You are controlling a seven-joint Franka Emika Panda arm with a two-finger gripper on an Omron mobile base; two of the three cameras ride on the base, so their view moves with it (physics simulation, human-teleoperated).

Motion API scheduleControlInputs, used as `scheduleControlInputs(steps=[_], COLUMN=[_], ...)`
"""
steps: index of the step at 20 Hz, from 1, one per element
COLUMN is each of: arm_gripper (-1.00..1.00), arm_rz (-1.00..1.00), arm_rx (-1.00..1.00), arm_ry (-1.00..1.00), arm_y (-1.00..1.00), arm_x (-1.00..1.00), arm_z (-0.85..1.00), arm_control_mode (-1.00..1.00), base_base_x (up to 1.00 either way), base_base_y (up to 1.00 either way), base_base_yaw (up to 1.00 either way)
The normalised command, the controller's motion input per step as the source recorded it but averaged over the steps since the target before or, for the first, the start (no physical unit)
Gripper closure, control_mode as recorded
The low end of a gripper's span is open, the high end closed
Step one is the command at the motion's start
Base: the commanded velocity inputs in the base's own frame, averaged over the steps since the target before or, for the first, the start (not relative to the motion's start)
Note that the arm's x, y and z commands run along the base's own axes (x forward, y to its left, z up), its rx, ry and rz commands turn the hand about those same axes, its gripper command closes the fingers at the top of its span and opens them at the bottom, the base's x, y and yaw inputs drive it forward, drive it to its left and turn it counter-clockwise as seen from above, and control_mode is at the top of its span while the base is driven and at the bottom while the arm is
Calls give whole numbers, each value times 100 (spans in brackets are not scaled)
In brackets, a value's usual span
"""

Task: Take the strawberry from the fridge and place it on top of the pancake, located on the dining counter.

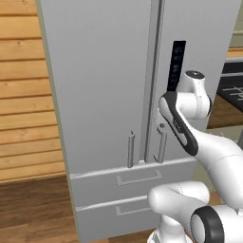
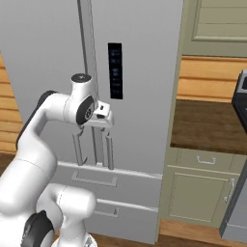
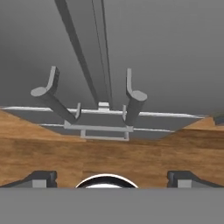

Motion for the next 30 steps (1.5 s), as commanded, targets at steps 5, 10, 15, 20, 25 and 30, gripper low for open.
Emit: scheduleControlInputs(steps=[5, 10, 15, 20, 25, 30], arm_gripper=[-100, -100, -100, -100, -100, -100], arm_rz=[1, 2, 0, 0, 0, 0], arm_rx=[-1, -2, -8, -9, 0, 2], arm_ry=[1, -6, -9, -1, 0, 0], arm_y=[-11, -6, 0, -8, -18, -4], arm_x=[30, 18, 24, 24, 27, 23], arm_z=[-15, -21, -43, -51, -19, -14], arm_control_mode=[-100, -100, -100, -100, -100, -100], base_base_x=[0, 0, 0, 0, 0, 0], base_base_y=[0, 0, 0, 0, 0, 0], base_base_yaw=[0, 0, 0, 0, 0, 0])
